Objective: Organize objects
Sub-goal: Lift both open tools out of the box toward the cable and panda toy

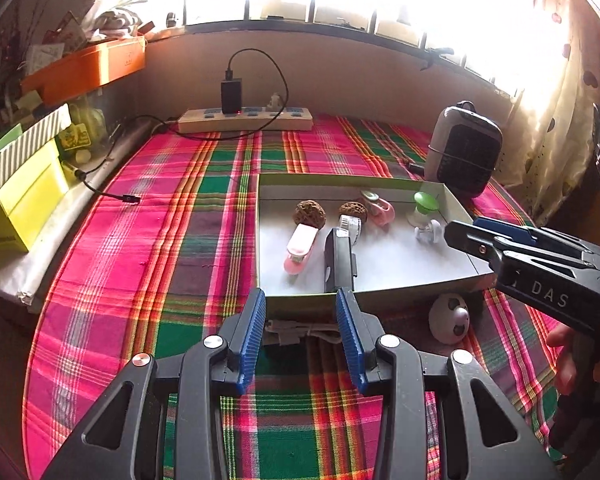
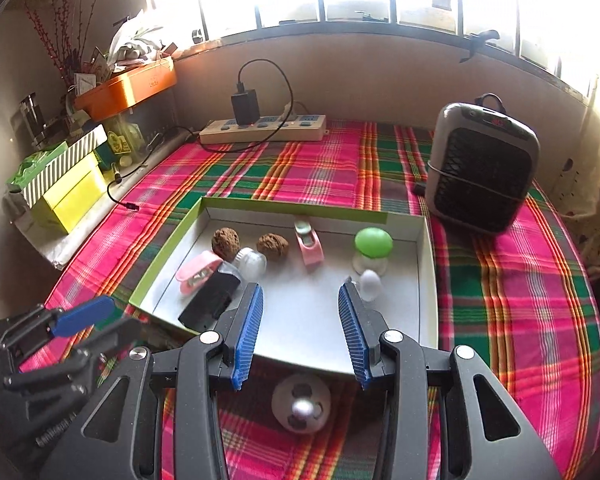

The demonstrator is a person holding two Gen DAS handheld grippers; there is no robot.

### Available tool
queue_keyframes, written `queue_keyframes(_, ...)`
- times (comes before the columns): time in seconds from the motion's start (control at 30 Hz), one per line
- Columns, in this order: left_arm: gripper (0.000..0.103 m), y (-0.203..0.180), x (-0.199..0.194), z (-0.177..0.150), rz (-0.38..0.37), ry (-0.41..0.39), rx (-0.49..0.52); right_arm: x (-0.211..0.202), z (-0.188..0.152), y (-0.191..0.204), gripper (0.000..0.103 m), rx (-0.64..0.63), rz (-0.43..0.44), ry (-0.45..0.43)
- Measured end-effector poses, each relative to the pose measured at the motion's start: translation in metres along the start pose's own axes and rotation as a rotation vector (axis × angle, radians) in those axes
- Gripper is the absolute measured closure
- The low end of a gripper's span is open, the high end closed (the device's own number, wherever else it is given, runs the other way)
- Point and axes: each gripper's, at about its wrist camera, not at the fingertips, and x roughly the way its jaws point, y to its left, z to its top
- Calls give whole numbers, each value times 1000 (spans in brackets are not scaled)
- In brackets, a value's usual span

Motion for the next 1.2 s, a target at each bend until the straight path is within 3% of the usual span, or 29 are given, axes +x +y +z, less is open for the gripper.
queue_keyframes(0.33,67,37,3,-16,-46,38,-115,-14,-27,-18,62,36,-35,2)
queue_keyframes(0.43,65,39,7,-20,-81,56,-121,-17,-36,-23,47,53,-43,1)
queue_keyframes(0.57,65,36,18,-23,-119,88,-124,-18,-45,-30,46,81,-51,14)
queue_keyframes(0.83,64,30,33,-18,-82,96,-79,-16,-58,-32,46,81,-40,42)
queue_keyframes(1.2,64,18,40,-25,-213,127,-84,-8,-65,-34,46,88,-22,69)
